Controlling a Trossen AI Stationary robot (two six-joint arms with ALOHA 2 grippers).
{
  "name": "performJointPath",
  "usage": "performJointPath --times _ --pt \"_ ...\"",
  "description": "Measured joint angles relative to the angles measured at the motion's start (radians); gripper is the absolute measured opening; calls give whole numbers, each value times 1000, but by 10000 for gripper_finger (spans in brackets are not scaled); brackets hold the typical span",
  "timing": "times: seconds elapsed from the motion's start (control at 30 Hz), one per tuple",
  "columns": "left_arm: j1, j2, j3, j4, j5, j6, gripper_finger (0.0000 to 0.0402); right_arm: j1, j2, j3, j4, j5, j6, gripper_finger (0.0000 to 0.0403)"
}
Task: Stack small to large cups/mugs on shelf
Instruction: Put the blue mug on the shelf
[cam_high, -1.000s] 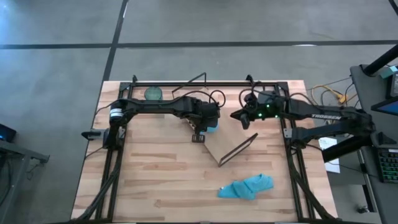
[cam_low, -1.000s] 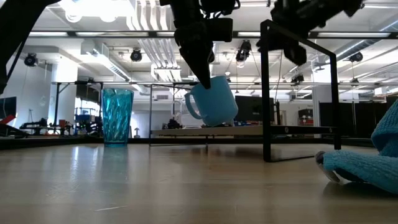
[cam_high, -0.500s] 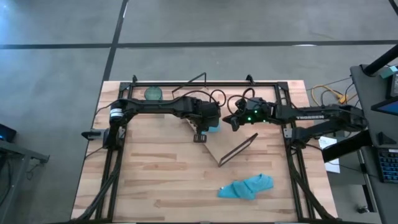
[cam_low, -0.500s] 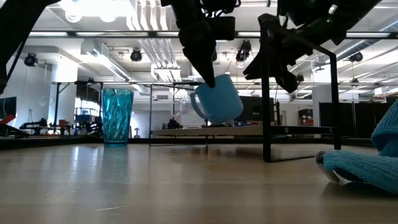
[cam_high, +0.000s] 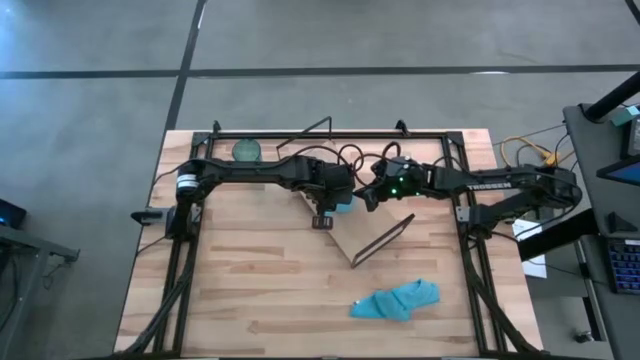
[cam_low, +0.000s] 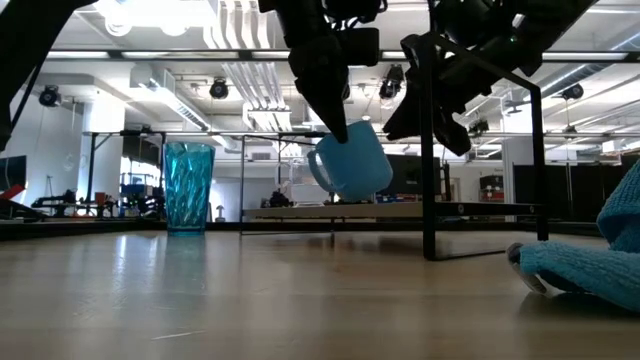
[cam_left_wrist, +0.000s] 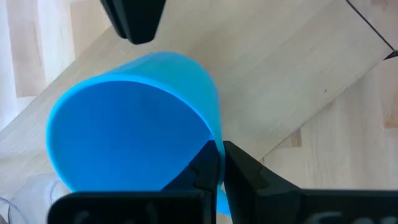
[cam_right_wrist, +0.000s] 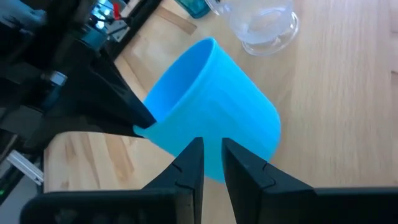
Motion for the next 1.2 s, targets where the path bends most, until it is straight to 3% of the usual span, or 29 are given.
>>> performJointPath --times 0.57,0.87,1.2 --pt "0 0 -3 15 0 -2 1 0 56 0 -7 -1 16 52" --pt "0 0 -3 22 0 -2 41 0 54 0 -5 0 16 52" --pt "0 0 -4 69 5 -2 46 0 57 0 -6 0 11 52"
